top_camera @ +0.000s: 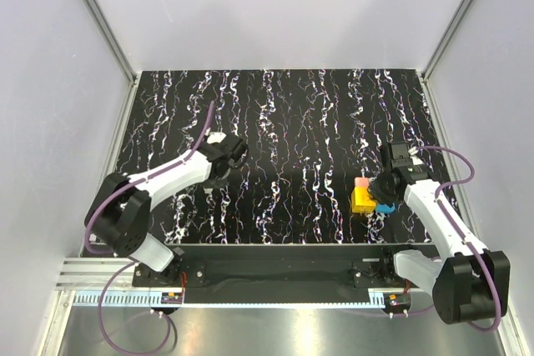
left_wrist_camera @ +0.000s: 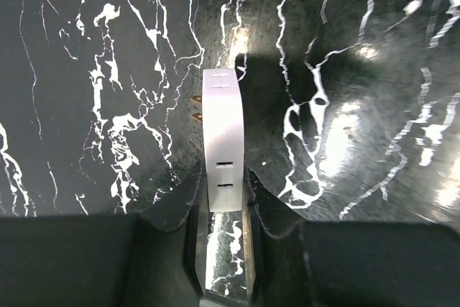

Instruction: Pull the plug off the socket

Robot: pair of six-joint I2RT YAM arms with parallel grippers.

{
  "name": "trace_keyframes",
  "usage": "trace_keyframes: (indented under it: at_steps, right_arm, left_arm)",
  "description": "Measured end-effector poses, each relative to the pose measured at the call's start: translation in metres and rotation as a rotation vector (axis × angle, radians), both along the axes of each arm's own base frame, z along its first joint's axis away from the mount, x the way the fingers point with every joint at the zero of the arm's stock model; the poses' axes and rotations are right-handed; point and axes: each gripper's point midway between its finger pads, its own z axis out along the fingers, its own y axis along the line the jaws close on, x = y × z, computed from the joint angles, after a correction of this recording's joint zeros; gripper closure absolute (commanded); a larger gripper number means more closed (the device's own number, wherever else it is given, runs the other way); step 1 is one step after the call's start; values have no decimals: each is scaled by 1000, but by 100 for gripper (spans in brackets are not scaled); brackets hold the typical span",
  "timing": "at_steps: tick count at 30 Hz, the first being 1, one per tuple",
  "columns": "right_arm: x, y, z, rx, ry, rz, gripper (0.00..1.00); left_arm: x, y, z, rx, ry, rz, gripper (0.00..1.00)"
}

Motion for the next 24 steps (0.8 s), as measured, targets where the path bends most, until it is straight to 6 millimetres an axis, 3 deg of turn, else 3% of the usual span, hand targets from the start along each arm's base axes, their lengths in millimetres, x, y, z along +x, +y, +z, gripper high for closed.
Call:
trace_keyframes:
  at_steps: [5, 15, 16, 19, 24]
  right_arm:
    - [1, 2, 1, 5, -5, 21, 86]
    - [-2, 17, 13, 81, -68, 94, 84]
    - [-1, 18, 13, 84, -70, 98, 83]
    - [1, 21, 14, 98, -82, 122, 82]
    - [1, 28, 14, 124, -94, 157, 82]
  left_arm:
    - [-2, 3, -14, 50, 56, -1, 89]
    - [-3, 7, -14, 78, 65, 18, 41]
    - [-4, 7, -13, 73, 63, 21, 32]
    - [-3, 4, 0, 27, 29, 26, 22]
    - [-4, -10, 29, -111, -49, 39, 17]
